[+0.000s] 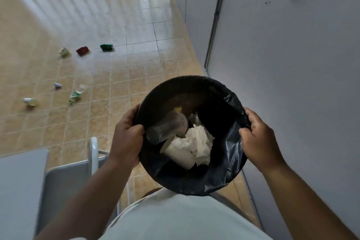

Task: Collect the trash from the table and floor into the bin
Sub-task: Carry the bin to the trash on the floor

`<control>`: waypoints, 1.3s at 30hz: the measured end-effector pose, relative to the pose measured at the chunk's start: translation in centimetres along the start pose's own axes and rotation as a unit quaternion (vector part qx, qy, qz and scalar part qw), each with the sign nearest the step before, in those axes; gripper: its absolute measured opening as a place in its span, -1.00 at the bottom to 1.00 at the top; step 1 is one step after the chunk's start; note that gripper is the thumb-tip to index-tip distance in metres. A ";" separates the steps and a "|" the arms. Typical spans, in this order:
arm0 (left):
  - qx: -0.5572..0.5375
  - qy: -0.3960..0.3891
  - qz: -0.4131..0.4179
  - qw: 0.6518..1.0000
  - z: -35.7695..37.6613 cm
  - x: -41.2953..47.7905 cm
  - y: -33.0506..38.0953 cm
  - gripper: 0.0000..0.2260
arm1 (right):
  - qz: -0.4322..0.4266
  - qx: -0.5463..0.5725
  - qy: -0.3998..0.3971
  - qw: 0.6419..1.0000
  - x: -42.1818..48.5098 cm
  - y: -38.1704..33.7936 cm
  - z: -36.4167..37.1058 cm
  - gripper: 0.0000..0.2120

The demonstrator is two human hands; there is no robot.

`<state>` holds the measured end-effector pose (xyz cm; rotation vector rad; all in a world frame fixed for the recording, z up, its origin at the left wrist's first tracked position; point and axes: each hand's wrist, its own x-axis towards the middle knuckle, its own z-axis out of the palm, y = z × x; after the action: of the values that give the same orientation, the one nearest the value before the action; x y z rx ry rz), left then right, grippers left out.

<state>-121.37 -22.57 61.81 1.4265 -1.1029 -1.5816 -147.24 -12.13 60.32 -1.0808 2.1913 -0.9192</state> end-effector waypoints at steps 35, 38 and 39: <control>-0.114 0.244 0.016 0.963 -11.2 41.5 16.1 -0.42 | -0.166 -0.031 -0.132 0.977 44.1 -28.7 21.5 -0.52; -0.125 0.272 0.011 0.954 -12.7 44.9 17.1 -0.43 | -0.183 -0.036 -0.152 0.971 47.6 -31.4 24.5 -0.52; -0.128 0.278 0.009 0.952 -13.2 46.0 17.5 -0.43 | -0.185 -0.033 -0.162 0.969 48.8 -32.3 25.6 -0.52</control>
<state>-114.39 -73.06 60.74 1.5390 -0.5537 -1.1460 -140.82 -75.66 61.23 -1.5878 1.7962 -0.7562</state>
